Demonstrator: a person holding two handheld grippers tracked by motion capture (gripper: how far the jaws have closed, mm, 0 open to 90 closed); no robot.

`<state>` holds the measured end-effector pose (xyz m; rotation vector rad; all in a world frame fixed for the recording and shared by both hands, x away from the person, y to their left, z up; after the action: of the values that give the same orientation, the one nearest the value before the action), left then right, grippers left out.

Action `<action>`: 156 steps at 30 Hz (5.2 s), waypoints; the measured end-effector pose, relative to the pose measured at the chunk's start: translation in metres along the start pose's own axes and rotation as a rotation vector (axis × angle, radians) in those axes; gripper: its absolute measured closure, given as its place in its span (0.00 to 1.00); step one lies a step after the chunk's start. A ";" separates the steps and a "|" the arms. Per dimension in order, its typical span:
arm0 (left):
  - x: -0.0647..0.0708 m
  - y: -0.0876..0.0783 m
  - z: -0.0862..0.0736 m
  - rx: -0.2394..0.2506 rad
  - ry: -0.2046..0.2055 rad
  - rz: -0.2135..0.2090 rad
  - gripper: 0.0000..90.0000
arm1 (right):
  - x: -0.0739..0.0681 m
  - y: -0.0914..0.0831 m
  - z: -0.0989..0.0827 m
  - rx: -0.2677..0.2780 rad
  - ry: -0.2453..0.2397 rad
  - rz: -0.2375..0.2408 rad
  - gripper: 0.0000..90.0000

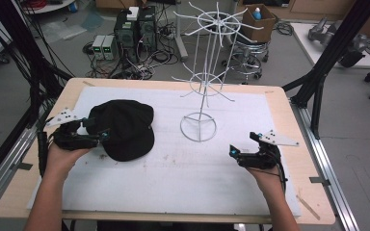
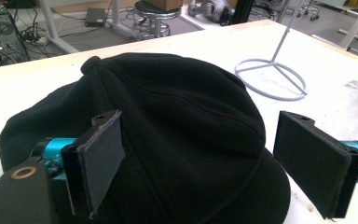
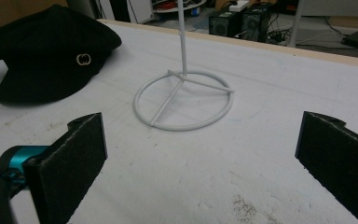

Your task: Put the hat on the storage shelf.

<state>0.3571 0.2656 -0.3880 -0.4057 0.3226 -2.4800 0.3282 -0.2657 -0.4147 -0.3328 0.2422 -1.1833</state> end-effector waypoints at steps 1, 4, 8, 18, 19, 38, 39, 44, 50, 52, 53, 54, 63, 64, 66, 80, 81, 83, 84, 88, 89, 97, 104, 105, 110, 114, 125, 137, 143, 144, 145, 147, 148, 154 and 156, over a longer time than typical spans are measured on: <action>-0.001 0.000 -0.001 -0.006 -0.001 0.003 0.19 | 0.000 0.001 0.000 -0.003 0.005 -0.002 0.01; -0.001 0.000 -0.002 -0.009 0.002 0.009 0.19 | 0.000 0.002 -0.001 -0.008 0.003 0.002 0.01; -0.001 0.000 -0.003 -0.015 -0.002 0.015 0.19 | -0.003 0.002 -0.003 -0.020 -0.018 0.007 0.01; 0.000 -0.001 -0.003 -0.014 0.000 0.009 0.19 | -0.008 0.003 -0.003 -0.022 -0.027 0.006 0.01; 0.000 -0.001 -0.002 -0.014 -0.001 0.011 0.19 | -0.009 0.003 -0.003 -0.023 -0.030 0.009 0.01; -0.004 0.003 -0.004 -0.014 -0.023 0.017 0.19 | -0.009 0.003 -0.005 -0.038 -0.049 0.012 0.01; -0.004 0.003 -0.004 -0.016 -0.025 0.016 0.19 | -0.008 0.002 -0.005 -0.040 -0.049 0.009 0.01; -0.006 -0.001 0.001 0.009 -0.036 0.026 0.19 | -0.007 0.002 -0.005 -0.044 -0.045 0.011 0.01; -0.016 0.000 0.012 0.017 -0.060 0.044 0.18 | -0.007 0.001 -0.006 -0.054 -0.043 0.009 0.01; -0.020 0.003 0.018 0.005 -0.056 0.047 0.18 | -0.007 0.001 -0.006 -0.053 -0.040 0.011 0.01; -0.021 0.005 0.021 0.000 -0.053 0.046 0.18 | -0.006 0.001 -0.006 -0.050 -0.042 0.008 0.01; -0.023 0.007 0.025 -0.007 -0.049 0.044 0.18 | -0.006 0.001 -0.006 -0.050 -0.042 0.008 0.01; -0.038 0.023 0.053 -0.039 -0.035 0.048 0.18 | -0.007 0.004 -0.008 -0.073 -0.051 0.013 0.01; -0.040 0.025 0.055 -0.045 -0.036 0.049 0.18 | -0.007 0.004 -0.008 -0.073 -0.051 0.013 0.01; -0.045 0.030 0.060 -0.047 -0.037 0.048 0.17 | -0.007 0.004 -0.008 -0.072 -0.052 0.014 0.01; -0.088 0.061 0.068 -0.111 -0.110 0.047 0.16 | -0.006 0.005 -0.008 -0.074 -0.042 0.018 0.01; -0.091 0.063 0.065 -0.119 -0.120 0.052 0.15 | -0.006 0.005 -0.008 -0.076 -0.041 0.020 0.01; -0.096 0.068 0.059 -0.146 -0.139 0.062 0.13 | -0.006 0.006 -0.008 -0.076 -0.044 0.019 0.01; -0.099 0.073 0.054 -0.178 -0.152 0.057 0.13 | -0.006 0.006 -0.008 -0.078 -0.045 0.019 0.01; -0.102 0.080 0.046 -0.210 -0.163 0.055 0.12 | -0.006 0.006 -0.009 -0.083 -0.042 0.022 0.01; -0.102 0.080 0.046 -0.210 -0.163 0.055 0.12 | -0.006 0.007 -0.009 -0.083 -0.041 0.023 0.01; -0.102 0.086 0.037 -0.309 -0.156 0.062 0.22 | -0.005 0.007 -0.009 -0.085 -0.039 0.025 0.01; -0.101 0.087 0.034 -0.361 -0.153 0.070 0.44 | -0.006 0.006 -0.009 -0.085 -0.034 0.024 0.01; -0.100 0.087 0.035 -0.360 -0.146 0.070 0.48 | -0.006 0.006 -0.009 -0.084 -0.037 0.024 0.01; -0.095 0.082 0.041 -0.353 -0.108 0.063 0.67 | -0.007 0.006 -0.009 -0.086 -0.037 0.026 0.01; -0.090 0.076 0.048 -0.323 -0.076 0.058 0.73 | -0.008 0.006 -0.009 -0.091 -0.040 0.027 0.01; -0.076 0.058 0.066 -0.213 -0.043 0.019 0.76 | -0.008 0.006 -0.009 -0.086 -0.044 0.029 0.01; -0.059 0.043 0.091 -0.164 0.007 -0.016 0.76 | -0.007 0.006 -0.009 -0.084 -0.041 0.027 0.01; -0.046 0.035 0.107 -0.123 0.034 -0.045 0.76 | -0.008 0.006 -0.009 -0.091 -0.040 0.030 0.01; -0.044 0.034 0.109 -0.124 0.040 -0.051 0.76 | -0.008 0.006 -0.009 -0.091 -0.041 0.030 0.01; -0.043 0.033 0.111 -0.118 0.041 -0.056 0.76 | -0.008 0.006 -0.009 -0.092 -0.041 0.030 0.01; -0.040 0.029 0.117 -0.103 0.045 -0.078 0.76 | -0.008 0.006 -0.009 -0.092 -0.040 0.031 0.01; -0.038 0.028 0.119 -0.094 0.046 -0.089 0.76 | -0.008 0.006 -0.009 -0.092 -0.041 0.030 0.01; -0.027 0.020 0.134 -0.028 0.052 -0.153 0.76 | -0.008 0.006 -0.009 -0.092 -0.042 0.031 0.01; -0.023 0.017 0.139 -0.022 0.065 -0.166 0.76 | -0.008 0.007 -0.009 -0.092 -0.043 0.032 0.01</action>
<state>0.4335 0.2471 -0.2697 -0.3750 0.3558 -2.6586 0.3277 -0.2570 -0.4257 -0.4330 0.2635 -1.1347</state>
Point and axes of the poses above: each handheld gripper's, and its own axes: y roughly forward along the jaws, z roughly out of its top, x roughly to its right, the point moved 3 cm from there along y, roughly forward along the jaws, and after that the axes turned 15 degrees about -z, right-handed, at the moved point
